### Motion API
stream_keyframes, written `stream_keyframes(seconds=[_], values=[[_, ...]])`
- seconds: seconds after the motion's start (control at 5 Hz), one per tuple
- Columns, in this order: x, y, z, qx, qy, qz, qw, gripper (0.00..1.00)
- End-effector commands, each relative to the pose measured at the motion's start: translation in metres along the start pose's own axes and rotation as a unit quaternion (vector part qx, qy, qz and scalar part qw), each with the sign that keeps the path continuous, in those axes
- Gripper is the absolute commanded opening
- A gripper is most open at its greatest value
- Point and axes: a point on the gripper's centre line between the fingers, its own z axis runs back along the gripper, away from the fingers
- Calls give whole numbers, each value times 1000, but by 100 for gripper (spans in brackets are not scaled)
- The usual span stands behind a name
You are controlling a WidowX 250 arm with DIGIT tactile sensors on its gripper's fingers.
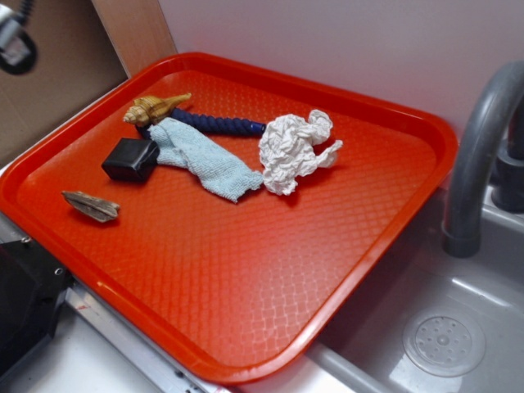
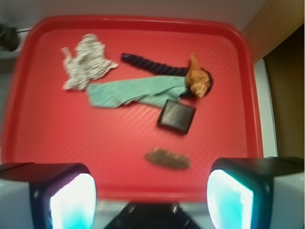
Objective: Grab the shell.
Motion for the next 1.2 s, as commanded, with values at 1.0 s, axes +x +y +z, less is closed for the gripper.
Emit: stream_keyframes(seconds=[1.0], values=[[79,77,-159,6,47,8,999,100]])
